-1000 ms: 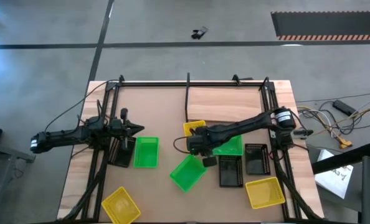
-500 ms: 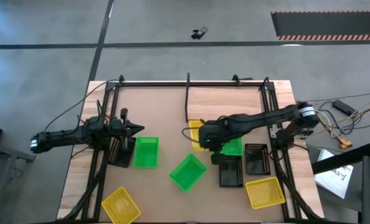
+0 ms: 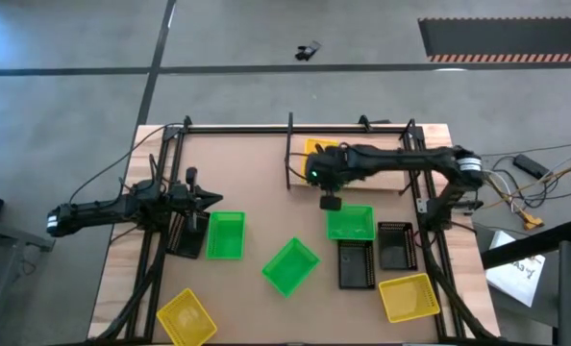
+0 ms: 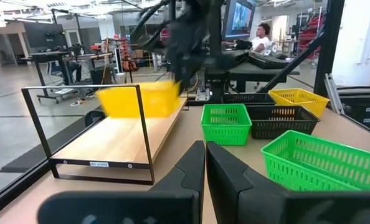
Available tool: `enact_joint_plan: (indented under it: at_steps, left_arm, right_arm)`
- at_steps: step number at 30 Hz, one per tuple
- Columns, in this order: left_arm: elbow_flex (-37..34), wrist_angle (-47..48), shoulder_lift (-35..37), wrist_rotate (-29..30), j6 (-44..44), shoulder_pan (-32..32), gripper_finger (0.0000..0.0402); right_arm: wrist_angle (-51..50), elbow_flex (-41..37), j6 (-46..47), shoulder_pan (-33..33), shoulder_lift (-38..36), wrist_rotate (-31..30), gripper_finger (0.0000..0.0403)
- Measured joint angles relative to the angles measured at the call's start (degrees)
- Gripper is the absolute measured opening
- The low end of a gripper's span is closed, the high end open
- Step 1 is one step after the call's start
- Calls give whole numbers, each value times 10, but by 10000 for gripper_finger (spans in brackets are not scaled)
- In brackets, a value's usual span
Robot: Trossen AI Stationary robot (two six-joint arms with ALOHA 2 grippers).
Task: Stack baskets on shelf by color
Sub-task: Put the top yellow bin on the shelf
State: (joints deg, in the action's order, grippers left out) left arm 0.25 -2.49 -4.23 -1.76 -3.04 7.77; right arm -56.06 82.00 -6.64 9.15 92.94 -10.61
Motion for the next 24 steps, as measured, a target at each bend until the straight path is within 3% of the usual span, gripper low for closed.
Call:
enact_joint_plan:
  at_steps: [10,24]
  left_arm:
    - [0,0,0,2,27,0,0]
    - [0,0,0,2,27,0,0]
  right_arm:
    - [28,32,-82,24,96,5,8]
    - [32,42,-86,48,105,0,9]
